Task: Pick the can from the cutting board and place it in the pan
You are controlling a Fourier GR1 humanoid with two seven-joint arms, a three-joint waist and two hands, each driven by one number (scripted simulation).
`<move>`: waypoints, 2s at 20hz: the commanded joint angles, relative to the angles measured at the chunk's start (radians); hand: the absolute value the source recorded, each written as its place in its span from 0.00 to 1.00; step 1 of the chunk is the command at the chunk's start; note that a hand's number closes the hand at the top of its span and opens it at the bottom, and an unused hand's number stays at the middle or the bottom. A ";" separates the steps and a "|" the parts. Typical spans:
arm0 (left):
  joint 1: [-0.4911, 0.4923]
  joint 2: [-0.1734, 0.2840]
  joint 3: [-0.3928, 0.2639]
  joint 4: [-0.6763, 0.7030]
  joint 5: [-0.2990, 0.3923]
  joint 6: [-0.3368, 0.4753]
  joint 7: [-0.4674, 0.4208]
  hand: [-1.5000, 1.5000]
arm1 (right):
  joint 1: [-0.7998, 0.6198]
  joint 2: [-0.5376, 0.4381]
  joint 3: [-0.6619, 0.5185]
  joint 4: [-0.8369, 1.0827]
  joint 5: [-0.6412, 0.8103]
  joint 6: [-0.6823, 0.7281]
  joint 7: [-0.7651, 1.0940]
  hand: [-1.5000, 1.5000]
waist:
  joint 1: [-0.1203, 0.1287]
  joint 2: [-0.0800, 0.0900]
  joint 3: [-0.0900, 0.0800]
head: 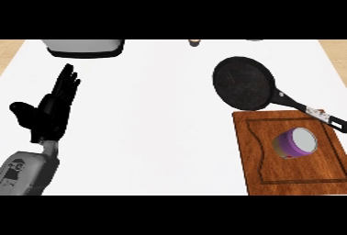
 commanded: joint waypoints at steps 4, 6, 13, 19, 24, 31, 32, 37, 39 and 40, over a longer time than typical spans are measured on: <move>0.003 -0.008 0.015 -0.049 -0.040 -0.009 0.043 0.50 | -0.205 0.049 0.119 -0.014 -0.060 0.042 0.204 0.00 | 0.016 0.002 0.000; 0.000 -0.009 0.057 0.031 -0.015 -0.058 -0.027 0.50 | -0.155 0.085 0.124 -0.150 -0.133 0.058 0.295 0.00 | -0.002 0.000 -0.001; -0.024 -0.080 0.041 0.075 -0.073 -0.046 -0.030 0.50 | -0.193 0.220 0.236 -0.198 -0.022 0.008 0.373 0.00 | 0.002 0.003 0.000; 0.046 -0.041 0.075 -0.091 -0.073 -0.064 0.078 0.50 | -0.155 0.275 0.237 -0.220 0.063 0.027 0.448 0.00 | 0.004 0.000 0.001; 0.052 -0.100 0.085 0.024 -0.115 -0.091 -0.058 0.50 | -0.090 0.293 0.158 -0.234 0.143 0.044 0.440 0.00 | -0.006 0.000 0.001; 0.030 -0.118 0.100 -0.080 -0.153 -0.065 0.071 0.50 | -0.172 0.356 0.210 -0.130 0.235 0.130 0.415 0.00 | 0.000 0.000 0.001; 0.046 -0.119 0.119 -0.035 -0.144 -0.090 0.022 0.50 | -0.085 0.364 0.179 -0.188 0.220 0.145 0.389 0.00 | -0.007 -0.001 0.001; 0.087 -0.134 0.089 -0.139 -0.173 -0.075 0.097 0.50 | -0.140 0.380 0.234 -0.125 0.289 0.201 0.341 0.00 | 0.004 -0.001 0.001; -0.017 -0.132 0.147 -0.007 -0.154 -0.110 0.052 0.50 | -0.162 0.410 0.271 -0.093 0.388 0.177 0.302 0.00 | -0.001 0.001 0.001; 0.066 -0.122 0.163 -0.028 -0.148 -0.134 -0.004 0.50 | -0.108 0.426 0.260 -0.174 0.369 0.185 0.342 0.00 | -0.003 -0.001 0.001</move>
